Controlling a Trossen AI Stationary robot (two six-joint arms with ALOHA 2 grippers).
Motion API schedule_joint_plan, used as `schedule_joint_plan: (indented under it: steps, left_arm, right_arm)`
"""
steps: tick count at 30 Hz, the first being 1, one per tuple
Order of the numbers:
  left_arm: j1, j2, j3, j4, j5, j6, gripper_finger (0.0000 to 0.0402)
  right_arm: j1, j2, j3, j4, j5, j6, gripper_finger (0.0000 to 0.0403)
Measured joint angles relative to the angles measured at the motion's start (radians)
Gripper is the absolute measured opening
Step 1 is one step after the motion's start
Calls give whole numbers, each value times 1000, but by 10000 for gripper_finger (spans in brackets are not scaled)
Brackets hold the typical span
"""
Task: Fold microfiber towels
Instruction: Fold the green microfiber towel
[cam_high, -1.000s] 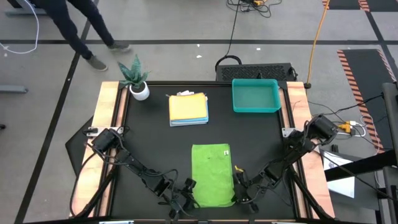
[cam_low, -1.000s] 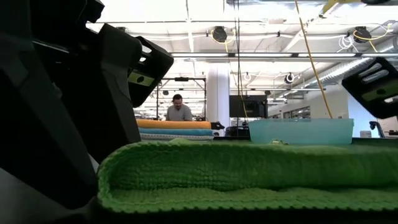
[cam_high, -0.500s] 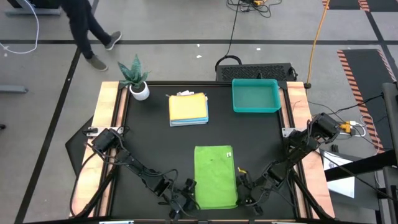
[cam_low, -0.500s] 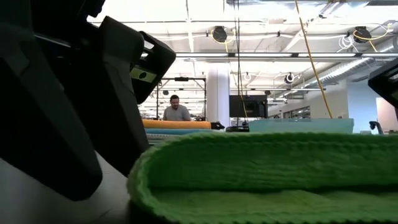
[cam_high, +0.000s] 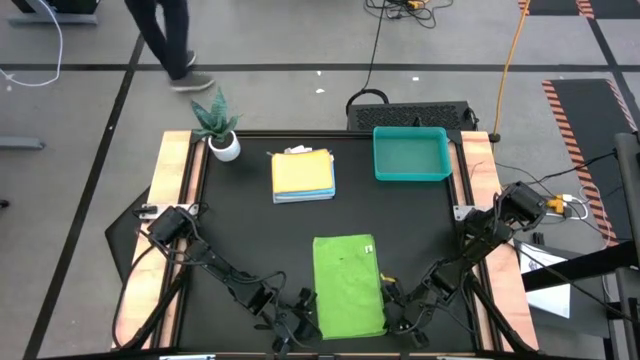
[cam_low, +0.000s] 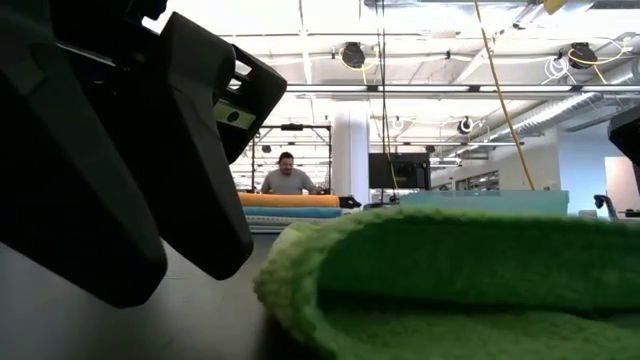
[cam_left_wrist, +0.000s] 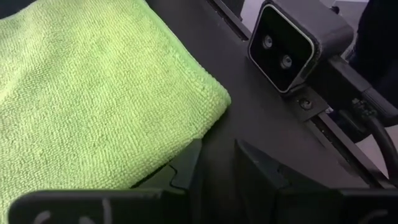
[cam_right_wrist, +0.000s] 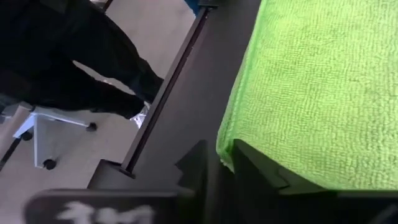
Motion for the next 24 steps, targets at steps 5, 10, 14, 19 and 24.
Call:
schedule_joint_plan:
  steps: [5, 10, 14, 19, 24]
  left_arm:
    - [0, 0, 0, 0, 1, -1, 93]
    - [0, 0, 0, 0, 2, -2, 93]
    - [-4, 0, 0, 1, 3, -2, 93]
    - [-9, 0, 0, 18, -3, 44, 93]
    - [-15, 0, 0, 59, -45, 121, 93]
  right_arm:
    - [0, 0, 0, 23, 0, -25, 146]
    - [4, 0, 0, 42, 3, -86, 199]
    - [21, 0, 0, 1, 55, -133, 209]
    - [39, 2, 0, -16, 111, -167, 199]
    - [52, 19, 0, -7, 135, -195, 184]
